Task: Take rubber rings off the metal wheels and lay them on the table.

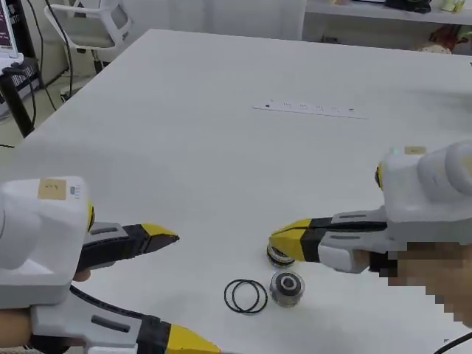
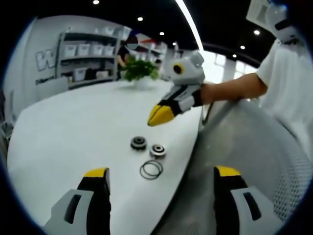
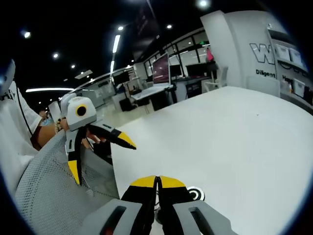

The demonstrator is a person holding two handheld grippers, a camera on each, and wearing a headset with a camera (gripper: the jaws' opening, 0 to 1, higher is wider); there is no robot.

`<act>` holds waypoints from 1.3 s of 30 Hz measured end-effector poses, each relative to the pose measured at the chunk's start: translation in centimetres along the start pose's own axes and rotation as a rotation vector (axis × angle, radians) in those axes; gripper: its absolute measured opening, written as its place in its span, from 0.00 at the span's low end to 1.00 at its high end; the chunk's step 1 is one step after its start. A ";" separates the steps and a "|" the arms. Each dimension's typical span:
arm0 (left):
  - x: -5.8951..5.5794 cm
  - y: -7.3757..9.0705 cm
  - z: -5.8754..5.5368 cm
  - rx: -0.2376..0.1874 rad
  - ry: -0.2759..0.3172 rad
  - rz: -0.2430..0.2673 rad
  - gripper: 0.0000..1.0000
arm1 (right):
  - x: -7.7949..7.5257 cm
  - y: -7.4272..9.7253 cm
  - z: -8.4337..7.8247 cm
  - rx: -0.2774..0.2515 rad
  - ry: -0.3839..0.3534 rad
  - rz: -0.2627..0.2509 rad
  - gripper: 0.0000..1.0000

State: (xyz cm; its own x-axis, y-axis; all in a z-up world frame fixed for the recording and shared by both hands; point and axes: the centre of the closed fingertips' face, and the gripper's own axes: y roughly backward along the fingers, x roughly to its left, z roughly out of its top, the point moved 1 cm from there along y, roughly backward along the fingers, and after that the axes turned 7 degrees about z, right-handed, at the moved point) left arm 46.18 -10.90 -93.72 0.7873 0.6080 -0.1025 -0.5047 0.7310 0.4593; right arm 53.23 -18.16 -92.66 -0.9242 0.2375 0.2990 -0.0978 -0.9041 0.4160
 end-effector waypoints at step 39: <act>3.7 -5.8 14.5 -0.153 -0.261 -0.054 0.78 | -7.0 2.3 -0.5 -0.022 0.078 -0.089 0.27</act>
State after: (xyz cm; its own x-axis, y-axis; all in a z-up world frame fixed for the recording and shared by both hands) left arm 57.17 -17.35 -83.97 0.8690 0.4811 0.1154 -0.4912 0.8106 0.3190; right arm 59.26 -22.06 -94.22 -0.9372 0.2901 0.1938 -0.1884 -0.8884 0.4187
